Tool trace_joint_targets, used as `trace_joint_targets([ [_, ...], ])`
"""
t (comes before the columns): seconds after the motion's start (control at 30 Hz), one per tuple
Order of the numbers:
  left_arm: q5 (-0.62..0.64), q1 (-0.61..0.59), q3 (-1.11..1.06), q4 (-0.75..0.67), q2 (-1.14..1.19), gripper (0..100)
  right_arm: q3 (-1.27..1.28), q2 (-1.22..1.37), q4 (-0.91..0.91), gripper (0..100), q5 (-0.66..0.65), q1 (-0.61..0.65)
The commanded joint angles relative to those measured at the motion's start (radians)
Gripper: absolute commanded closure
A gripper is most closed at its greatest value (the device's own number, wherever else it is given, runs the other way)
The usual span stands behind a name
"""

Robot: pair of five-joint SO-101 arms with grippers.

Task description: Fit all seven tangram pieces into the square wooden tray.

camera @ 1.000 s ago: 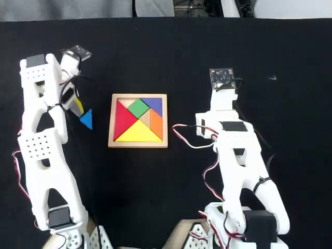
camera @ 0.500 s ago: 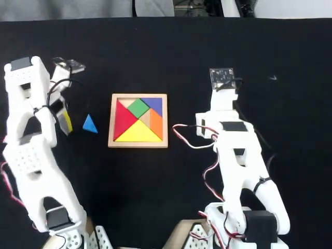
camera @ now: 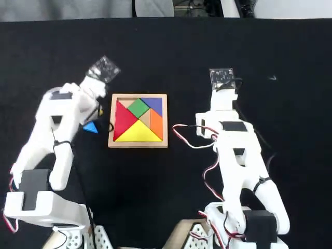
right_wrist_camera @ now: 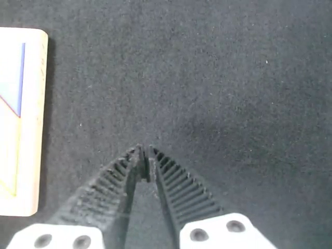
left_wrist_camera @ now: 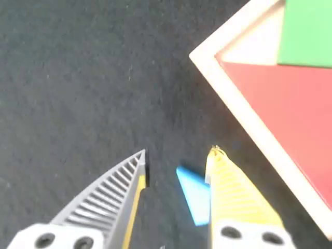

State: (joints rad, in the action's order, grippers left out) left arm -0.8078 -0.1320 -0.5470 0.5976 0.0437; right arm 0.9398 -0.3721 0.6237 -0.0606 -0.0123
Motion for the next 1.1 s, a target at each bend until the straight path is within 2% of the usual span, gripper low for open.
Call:
trace_joint_targets([
  [0.0, -0.028, 0.005, -0.050, -0.140, -0.055, 81, -0.028, -0.051, -0.021, 98.4, 0.005, 0.017],
  [0.27, -0.040, -0.041, -0.045, -0.150, -0.028, 81, -0.030, -0.051, -0.021, 98.4, 0.005, 0.017],
  [0.47, -0.040, -0.077, 0.065, -0.141, 0.146, 81, -0.028, -0.051, -0.021, 98.4, 0.005, 0.017],
  [0.63, -0.040, -0.085, 0.179, 0.026, 0.196, 81, -0.028, -0.051, -0.021, 98.4, 0.005, 0.023],
  [0.8, -0.048, -0.134, 0.197, 0.055, 0.189, 81, -0.022, -0.051, -0.020, 98.4, -0.048, 0.064],
  [0.87, -0.121, -0.162, 0.197, 0.137, 0.187, 81, -0.018, -0.051, -0.021, 98.4, -0.057, 0.064],
  [0.97, -0.249, -0.180, 0.206, 0.331, 0.187, 81, -0.018, -0.051, -0.021, 98.4, -0.057, 0.064],
  [1.07, -0.281, -0.186, 0.203, 0.456, 0.155, 81, -0.018, -0.051, -0.021, 98.4, -0.057, 0.064],
])
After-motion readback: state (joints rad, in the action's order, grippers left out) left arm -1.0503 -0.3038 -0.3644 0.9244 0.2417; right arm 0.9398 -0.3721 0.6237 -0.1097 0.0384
